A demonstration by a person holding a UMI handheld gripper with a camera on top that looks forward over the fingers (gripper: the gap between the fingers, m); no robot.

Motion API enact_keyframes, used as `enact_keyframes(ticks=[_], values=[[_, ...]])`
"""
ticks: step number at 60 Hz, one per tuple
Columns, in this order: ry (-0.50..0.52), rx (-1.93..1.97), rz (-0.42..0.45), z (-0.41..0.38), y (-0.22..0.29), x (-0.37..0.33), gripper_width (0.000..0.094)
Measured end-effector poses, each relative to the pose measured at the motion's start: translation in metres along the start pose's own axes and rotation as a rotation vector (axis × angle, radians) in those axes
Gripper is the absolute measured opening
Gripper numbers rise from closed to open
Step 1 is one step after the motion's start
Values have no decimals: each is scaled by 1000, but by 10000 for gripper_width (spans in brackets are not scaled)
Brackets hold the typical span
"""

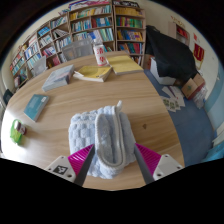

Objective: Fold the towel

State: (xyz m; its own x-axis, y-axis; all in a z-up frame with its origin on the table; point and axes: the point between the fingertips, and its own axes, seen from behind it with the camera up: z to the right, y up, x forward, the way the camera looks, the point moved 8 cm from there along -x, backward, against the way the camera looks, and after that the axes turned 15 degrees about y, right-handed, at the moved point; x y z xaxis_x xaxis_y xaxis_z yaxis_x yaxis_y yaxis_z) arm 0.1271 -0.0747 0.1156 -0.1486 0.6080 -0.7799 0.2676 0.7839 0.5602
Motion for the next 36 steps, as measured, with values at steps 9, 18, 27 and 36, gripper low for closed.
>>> enact_keyframes(ticks=[9, 18, 27, 36], values=[[-32, -36, 120, -39, 4, -72, 837], [-38, -53, 208, -88, -21, -146, 831], [-40, -35, 261, -125, -59, -208, 830], [-43, 1, 252, -131, -95, -247, 836]])
